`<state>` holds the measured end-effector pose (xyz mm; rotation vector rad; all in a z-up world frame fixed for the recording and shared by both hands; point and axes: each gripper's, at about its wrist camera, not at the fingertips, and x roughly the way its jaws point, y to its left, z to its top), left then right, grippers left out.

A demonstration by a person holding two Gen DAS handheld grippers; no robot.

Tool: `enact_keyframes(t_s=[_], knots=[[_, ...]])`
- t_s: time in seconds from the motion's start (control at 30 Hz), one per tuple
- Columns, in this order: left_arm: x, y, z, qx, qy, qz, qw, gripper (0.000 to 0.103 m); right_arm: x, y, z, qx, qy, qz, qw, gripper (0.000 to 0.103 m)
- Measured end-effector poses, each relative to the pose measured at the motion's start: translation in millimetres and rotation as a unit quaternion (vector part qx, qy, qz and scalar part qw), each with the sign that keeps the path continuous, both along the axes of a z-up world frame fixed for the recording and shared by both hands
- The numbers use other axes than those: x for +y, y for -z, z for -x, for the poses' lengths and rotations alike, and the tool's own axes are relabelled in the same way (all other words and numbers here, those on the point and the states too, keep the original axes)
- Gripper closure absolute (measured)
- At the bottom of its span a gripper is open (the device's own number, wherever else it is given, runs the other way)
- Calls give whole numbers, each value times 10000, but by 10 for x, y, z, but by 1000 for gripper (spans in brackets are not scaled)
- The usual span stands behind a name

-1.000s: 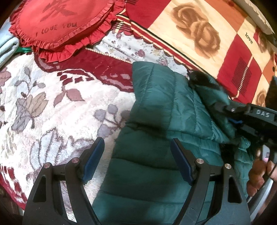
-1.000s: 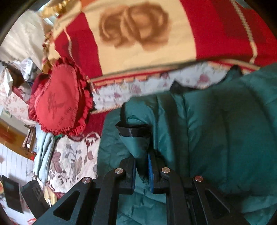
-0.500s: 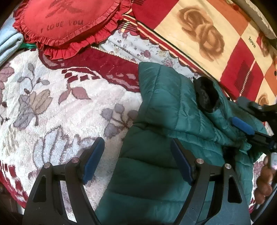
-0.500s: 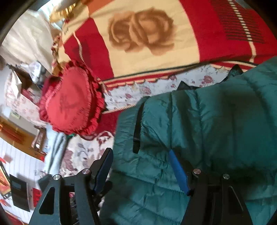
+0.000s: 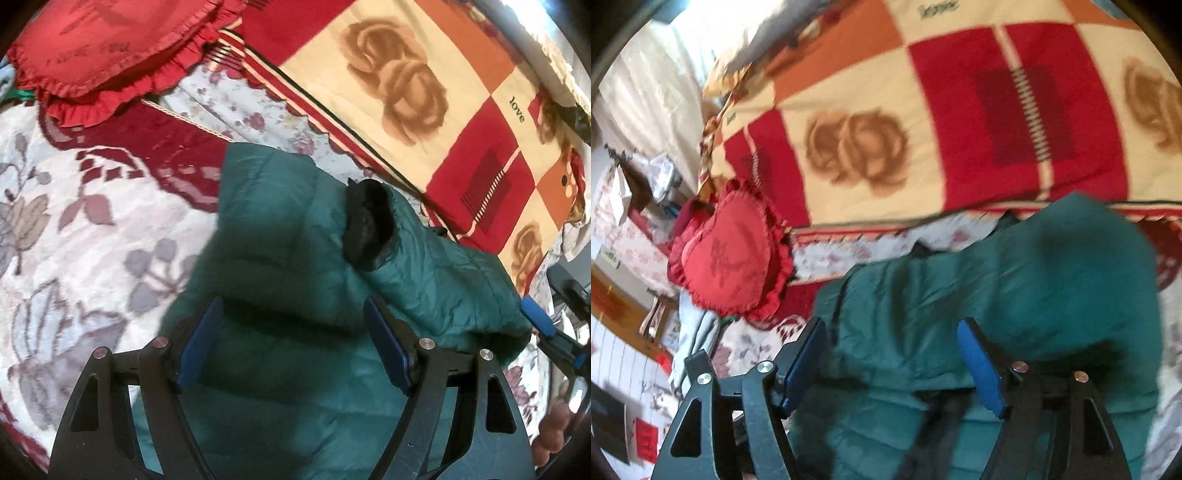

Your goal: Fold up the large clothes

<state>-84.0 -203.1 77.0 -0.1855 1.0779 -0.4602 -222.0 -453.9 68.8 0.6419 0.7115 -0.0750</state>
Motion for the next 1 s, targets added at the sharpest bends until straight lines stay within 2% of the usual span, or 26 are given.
enact_keyframes(t_s=[0.1,0.23,0.5,0.57,0.6,0.67,0.83,1.0], knots=[[-210,9,-147,89,-53,15,9999,24,-306,-17,152,-5,416,28,9991,30],[-396,21,-255,134,-175,106,9997,24,-621,76,354,-37,712,-170,9973,30],[-660,104,-303,169,-138,-188,9996,24,-848,224,572,-41,798,-354,9962,29],[-610,84,-307,213,-132,-44,9997,24,-855,214,595,-84,777,-377,9962,29],[-533,62,-310,232,-229,175,9993,24,-863,211,606,-111,755,-390,9963,29],[-445,51,-336,314,-377,378,9981,24,-867,215,595,-120,736,-386,9965,29],[-475,150,-406,600,-367,473,9964,24,-912,260,571,-156,798,-589,9949,29],[-626,181,-381,648,-296,538,9960,24,-956,220,593,-119,854,-476,9951,29]])
